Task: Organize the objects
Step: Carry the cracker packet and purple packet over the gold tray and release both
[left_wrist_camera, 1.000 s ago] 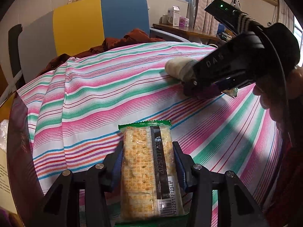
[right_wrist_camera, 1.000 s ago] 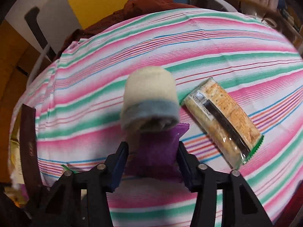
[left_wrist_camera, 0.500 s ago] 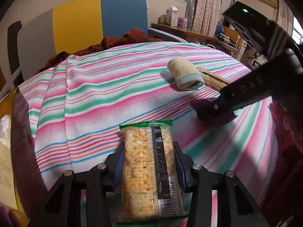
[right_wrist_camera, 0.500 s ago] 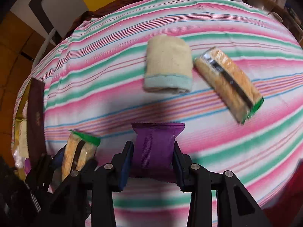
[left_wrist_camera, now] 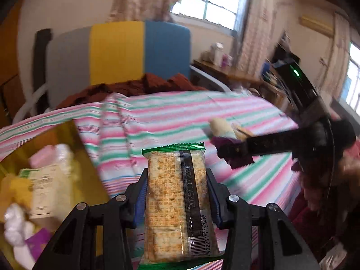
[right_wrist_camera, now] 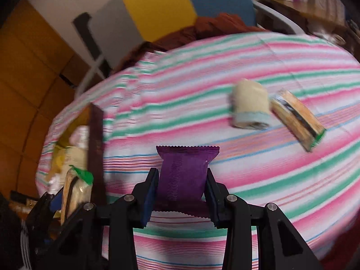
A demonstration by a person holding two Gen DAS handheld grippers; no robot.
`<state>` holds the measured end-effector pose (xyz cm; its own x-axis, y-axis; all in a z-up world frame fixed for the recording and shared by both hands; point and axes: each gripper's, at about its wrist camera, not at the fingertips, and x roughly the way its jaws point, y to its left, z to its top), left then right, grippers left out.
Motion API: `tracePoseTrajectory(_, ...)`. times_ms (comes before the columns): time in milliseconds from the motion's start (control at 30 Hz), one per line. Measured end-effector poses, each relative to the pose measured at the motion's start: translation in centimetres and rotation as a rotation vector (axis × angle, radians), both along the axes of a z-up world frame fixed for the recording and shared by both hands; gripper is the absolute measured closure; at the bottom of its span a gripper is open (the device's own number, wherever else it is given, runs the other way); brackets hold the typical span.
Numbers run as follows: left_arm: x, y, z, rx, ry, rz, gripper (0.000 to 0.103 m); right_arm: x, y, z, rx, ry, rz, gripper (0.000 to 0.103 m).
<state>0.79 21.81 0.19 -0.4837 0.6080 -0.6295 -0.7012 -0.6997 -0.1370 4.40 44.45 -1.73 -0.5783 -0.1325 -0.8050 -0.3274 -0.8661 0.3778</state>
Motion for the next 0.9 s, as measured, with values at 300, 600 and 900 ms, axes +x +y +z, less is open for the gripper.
tracePoseTrajectory(300,-3.7,-11.2,2.0,0.055,0.010,0.317,0.057,-3.4,-11.6,2.7,-0.008,0.113,0.261,0.063)
tracePoseTrajectory(600,-7.6,-17.2,1.1,0.068,-0.050,0.494,0.050,-6.2,-18.4,1.1,-0.034,0.073,0.393,0.045)
tracePoseTrajectory(900,-7.1,-18.6,0.1,0.079,-0.073,0.550,0.041,-5.1,-19.0,-0.1,0.002,0.036,0.379,0.037)
